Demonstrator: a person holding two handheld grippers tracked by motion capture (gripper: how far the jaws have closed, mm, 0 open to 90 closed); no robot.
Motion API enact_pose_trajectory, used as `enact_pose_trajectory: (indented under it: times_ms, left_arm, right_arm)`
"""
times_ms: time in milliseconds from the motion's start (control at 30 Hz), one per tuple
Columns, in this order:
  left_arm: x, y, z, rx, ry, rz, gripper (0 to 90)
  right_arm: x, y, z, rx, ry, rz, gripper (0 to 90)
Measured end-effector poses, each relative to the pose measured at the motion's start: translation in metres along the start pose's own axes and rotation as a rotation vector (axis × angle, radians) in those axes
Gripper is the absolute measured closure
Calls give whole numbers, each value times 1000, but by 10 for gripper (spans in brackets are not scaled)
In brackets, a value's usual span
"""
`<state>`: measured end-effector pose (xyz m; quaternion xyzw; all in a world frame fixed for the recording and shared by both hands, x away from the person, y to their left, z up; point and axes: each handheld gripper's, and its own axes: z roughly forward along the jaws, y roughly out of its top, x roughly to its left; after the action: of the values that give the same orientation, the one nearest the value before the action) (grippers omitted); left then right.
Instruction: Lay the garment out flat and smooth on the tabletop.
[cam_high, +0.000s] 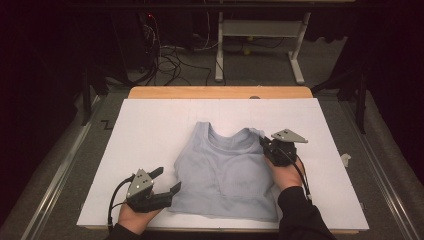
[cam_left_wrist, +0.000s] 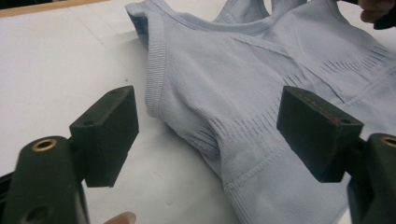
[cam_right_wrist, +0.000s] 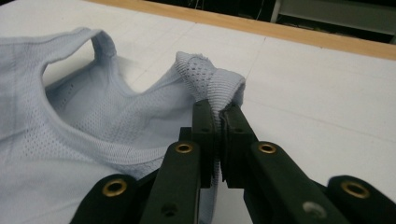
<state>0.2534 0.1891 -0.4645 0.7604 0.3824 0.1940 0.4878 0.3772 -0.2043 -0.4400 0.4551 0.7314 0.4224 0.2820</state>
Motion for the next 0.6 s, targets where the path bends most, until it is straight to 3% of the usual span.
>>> enact_pose_trajectory:
  times_ms: [367,533,600]
  left_arm:
    - [2,-1,0,-4,-1,0,186]
    - [4,-1,2,-1,-1,3,184]
    - [3,-1,2,-1,-2,8,184]
  right_arm:
    - [-9,27,29,-9,-48,8,853]
    - [-12,24,34,16,-52,44,593]
    - [-13,22,31,13,-51,63,530]
